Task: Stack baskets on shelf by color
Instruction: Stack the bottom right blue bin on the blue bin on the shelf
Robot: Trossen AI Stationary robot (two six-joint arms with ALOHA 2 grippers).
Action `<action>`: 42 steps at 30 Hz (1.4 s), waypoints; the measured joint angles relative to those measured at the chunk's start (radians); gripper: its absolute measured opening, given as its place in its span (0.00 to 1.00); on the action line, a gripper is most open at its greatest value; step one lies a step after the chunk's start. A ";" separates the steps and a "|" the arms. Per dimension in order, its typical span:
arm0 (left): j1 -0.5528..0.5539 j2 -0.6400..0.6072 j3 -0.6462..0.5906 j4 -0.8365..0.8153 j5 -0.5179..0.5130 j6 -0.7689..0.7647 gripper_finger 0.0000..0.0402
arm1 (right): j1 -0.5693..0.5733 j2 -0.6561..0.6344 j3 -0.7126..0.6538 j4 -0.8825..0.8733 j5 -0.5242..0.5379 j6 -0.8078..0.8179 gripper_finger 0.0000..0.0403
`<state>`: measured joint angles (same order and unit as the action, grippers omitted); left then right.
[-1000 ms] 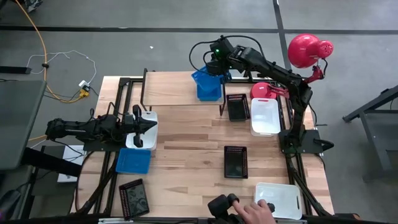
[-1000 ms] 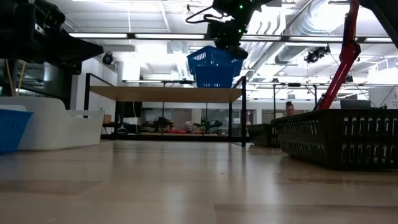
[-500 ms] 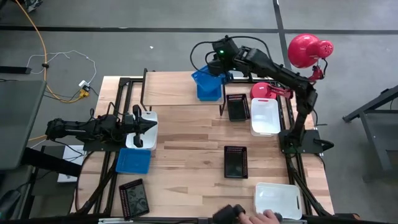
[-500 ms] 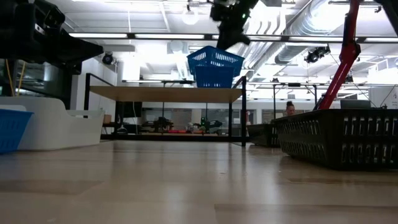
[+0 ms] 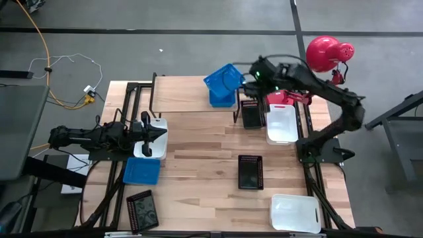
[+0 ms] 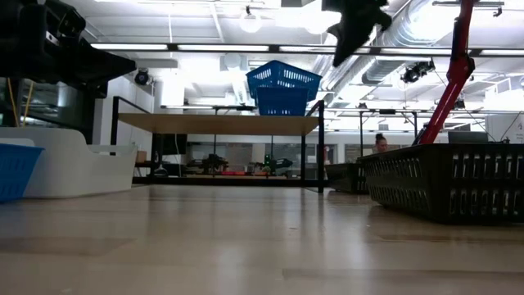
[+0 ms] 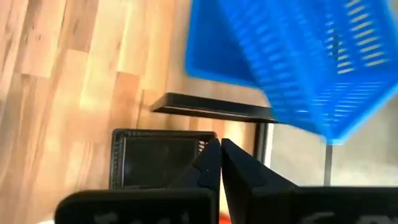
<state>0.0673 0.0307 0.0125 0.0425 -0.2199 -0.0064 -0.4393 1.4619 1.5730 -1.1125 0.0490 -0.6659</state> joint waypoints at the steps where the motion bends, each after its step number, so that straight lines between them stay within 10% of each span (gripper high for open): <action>1: 0.000 0.000 0.000 0.000 0.000 0.001 0.00 | 0.000 -0.033 -0.068 0.055 0.000 -0.001 0.00; 11: 0.000 0.000 0.000 0.000 0.000 0.000 0.00 | -0.060 -0.127 -0.344 0.516 0.020 -0.059 0.00; 35: 0.000 0.000 0.000 0.000 0.000 0.000 0.00 | -0.089 -0.091 -0.345 0.646 0.188 -0.159 0.00; 42: 0.000 0.000 0.000 0.000 0.000 0.000 0.00 | 0.038 -0.187 -0.345 0.659 0.088 0.002 0.00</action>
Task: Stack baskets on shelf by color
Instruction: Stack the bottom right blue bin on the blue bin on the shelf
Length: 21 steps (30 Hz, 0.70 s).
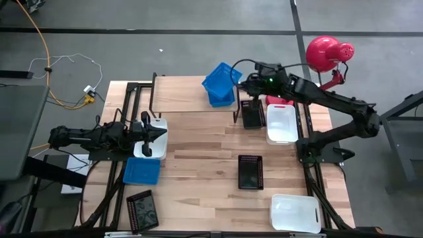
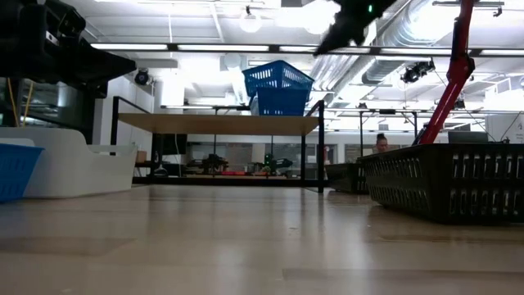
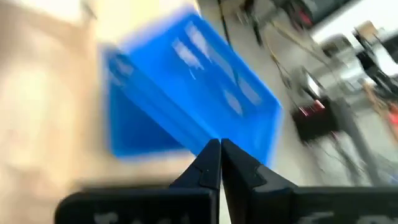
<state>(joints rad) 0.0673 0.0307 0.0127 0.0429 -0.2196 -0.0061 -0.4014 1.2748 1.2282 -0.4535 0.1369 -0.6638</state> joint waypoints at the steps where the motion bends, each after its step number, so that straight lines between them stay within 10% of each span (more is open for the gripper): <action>1: 0.000 0.000 0.000 0.000 0.000 0.000 0.00 | 0.027 -0.004 0.000 0.012 -0.017 0.025 0.00; 13: 0.000 0.000 0.000 -0.001 0.000 0.000 0.00 | 0.310 0.124 0.081 0.198 0.255 0.116 0.42; 21: 0.000 0.000 0.000 -0.001 0.000 0.000 0.00 | 0.239 0.377 0.526 -0.235 0.229 0.473 0.58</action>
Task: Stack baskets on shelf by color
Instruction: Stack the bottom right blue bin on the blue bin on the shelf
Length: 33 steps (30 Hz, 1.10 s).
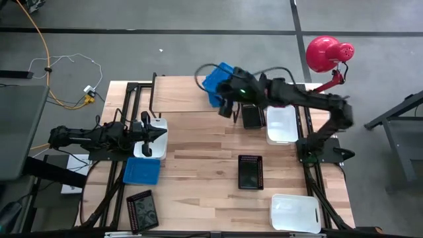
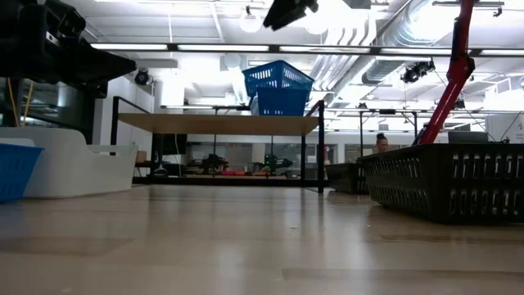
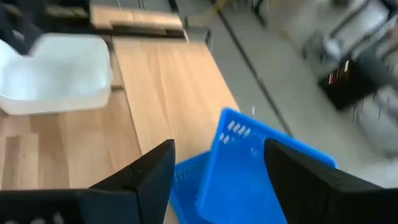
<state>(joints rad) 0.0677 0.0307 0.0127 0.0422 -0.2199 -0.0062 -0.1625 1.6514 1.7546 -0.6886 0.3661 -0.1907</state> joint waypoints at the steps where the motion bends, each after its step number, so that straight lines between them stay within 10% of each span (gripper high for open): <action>1: 0.000 0.000 0.000 0.001 0.000 0.001 0.00 | -0.008 0.037 0.060 -0.059 -0.001 0.021 0.58; 12: 0.000 0.000 0.000 0.001 0.000 0.000 0.00 | -0.041 0.342 0.428 -0.343 0.045 0.079 0.59; 33: 0.000 0.000 0.000 0.001 0.000 0.001 0.00 | -0.080 0.386 0.442 -0.430 0.021 0.127 0.59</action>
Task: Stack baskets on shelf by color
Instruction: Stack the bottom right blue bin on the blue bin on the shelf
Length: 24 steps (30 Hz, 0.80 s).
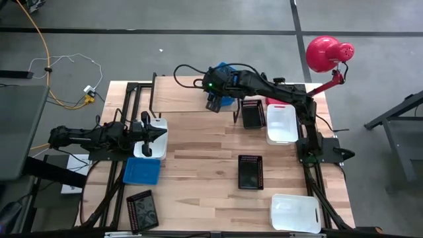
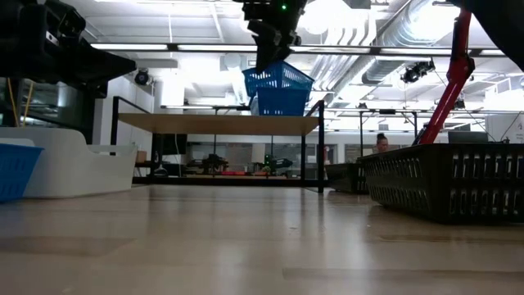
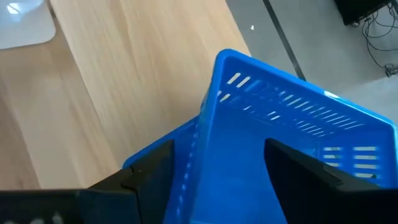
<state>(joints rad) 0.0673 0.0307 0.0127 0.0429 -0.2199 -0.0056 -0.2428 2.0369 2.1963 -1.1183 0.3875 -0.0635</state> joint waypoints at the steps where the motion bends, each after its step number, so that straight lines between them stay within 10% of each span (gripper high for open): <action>1: 0.000 0.000 0.000 0.000 0.000 -0.001 0.00 | -0.002 0.000 0.000 0.000 -0.003 -0.001 0.58; 13: 0.000 0.000 0.000 0.000 0.000 -0.001 0.00 | 0.001 0.000 0.000 0.002 0.005 -0.086 0.05; 24: 0.000 0.000 0.000 0.000 0.000 -0.001 0.00 | 0.060 -0.004 0.142 -0.115 0.065 -0.294 0.01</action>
<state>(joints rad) 0.0677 0.0307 0.0128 0.0429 -0.2199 -0.0063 -0.1829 2.0329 2.3379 -1.2330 0.4525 -0.3575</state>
